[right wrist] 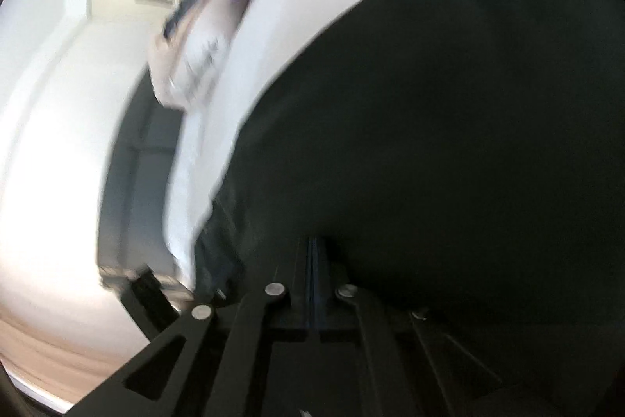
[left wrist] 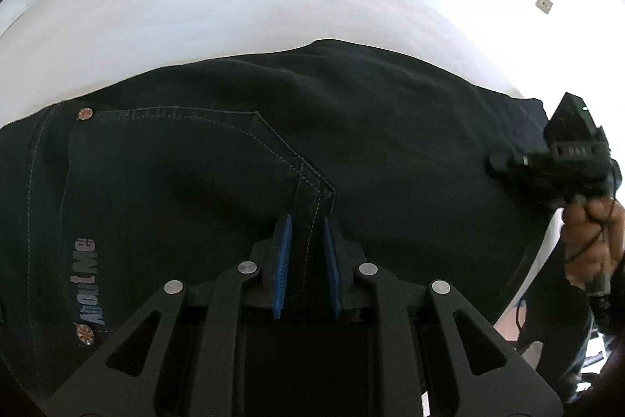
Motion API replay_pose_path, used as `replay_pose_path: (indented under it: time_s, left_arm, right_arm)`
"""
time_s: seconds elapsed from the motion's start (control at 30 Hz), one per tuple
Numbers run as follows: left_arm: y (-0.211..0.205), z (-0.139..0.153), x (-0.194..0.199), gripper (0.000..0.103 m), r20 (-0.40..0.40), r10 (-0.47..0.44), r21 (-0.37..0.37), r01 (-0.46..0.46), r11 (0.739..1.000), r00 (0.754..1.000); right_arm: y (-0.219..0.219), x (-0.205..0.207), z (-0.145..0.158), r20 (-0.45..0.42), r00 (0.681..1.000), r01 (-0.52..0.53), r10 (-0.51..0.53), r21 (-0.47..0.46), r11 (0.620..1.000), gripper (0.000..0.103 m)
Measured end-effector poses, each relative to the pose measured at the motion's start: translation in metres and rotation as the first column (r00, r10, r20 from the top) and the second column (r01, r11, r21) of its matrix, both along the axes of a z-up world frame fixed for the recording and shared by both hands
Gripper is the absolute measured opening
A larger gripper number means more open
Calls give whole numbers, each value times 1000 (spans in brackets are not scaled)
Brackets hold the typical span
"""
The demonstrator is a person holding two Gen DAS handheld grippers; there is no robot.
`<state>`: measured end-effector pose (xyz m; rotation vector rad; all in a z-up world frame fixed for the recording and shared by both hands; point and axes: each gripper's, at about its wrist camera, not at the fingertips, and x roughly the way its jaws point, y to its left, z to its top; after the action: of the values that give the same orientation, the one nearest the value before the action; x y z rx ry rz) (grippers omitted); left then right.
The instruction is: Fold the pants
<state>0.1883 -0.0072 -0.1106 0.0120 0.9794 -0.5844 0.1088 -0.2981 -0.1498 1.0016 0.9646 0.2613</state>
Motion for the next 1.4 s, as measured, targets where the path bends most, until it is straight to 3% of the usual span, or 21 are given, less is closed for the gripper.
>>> replay_pose_path:
  time_s: [0.13, 0.23, 0.4, 0.47, 0.57, 0.63, 0.7, 0.77, 0.83, 0.9, 0.97, 1.07, 1.13, 1.17, 1.33, 1.4]
  left_arm:
    - [5, -1, 2, 17, -1, 2, -3, -2, 1000, 1000]
    - [7, -2, -1, 17, -2, 5, -9, -5, 1000, 1000]
    - [10, -6, -2, 17, 1, 6, -17, -6, 1000, 1000]
    - [11, -6, -3, 17, 2, 8, -22, -8, 1000, 1000]
    - [15, -3, -7, 17, 7, 11, -31, -11, 999, 1000]
    - [16, -5, -8, 17, 10, 13, -36, -12, 999, 1000]
    - [17, -6, -9, 17, 11, 15, -38, -15, 999, 1000]
    - [18, -6, -11, 17, 17, 21, -33, -21, 999, 1000]
    - [16, -3, -13, 17, 19, 28, -30, -27, 999, 999]
    - [14, -2, -15, 17, 23, 30, -23, -30, 999, 999]
    - [13, 1, -17, 17, 25, 31, -18, -31, 999, 999]
    - [11, -1, -19, 17, 26, 33, -12, -33, 999, 999]
    - [10, 0, -19, 17, 27, 34, -11, -33, 999, 999]
    - [10, 0, -19, 17, 28, 34, -11, -34, 999, 999]
    - [10, 1, -21, 17, 33, 41, -19, -40, 999, 999]
    - [10, 1, -22, 17, 35, 41, -24, -41, 999, 999]
  right_arm:
    - [-50, 3, 6, 13, 989, 145, -144, -34, 989, 0]
    - [-95, 8, 14, 33, 963, 268, -266, -78, 960, 0]
    - [-166, -3, 29, 56, 882, 470, -467, -133, 873, 0]
    - [-186, -19, 39, 74, 839, 544, -540, -179, 820, 0]
    - [-211, -63, 52, 104, 737, 673, -668, -204, 711, 0]
    - [-215, -86, 67, 119, 681, 721, -723, -281, 633, 0]
    - [-210, -101, 79, 133, 637, 753, -760, -317, 576, 12]
    - [-190, -102, 86, 154, 657, 748, -738, -254, 613, 18]
    - [-161, -93, 90, 185, 755, 656, -629, -197, 729, 25]
    - [-105, -61, 84, 182, 874, 479, -451, -159, 863, 36]
    - [-64, -37, 67, 153, 933, 345, -327, -117, 931, 36]
    - [-24, -10, 35, 73, 975, 215, -209, -75, 974, 35]
    - [-29, -8, 18, 34, 977, 214, -212, -74, 974, 20]
    - [-39, -11, 13, 25, 974, 228, -227, -61, 972, 3]
    - [-115, -59, 7, 40, 895, 444, -444, -15, 896, 0]
    - [-145, -85, 11, 58, 827, 561, -559, -32, 827, 0]
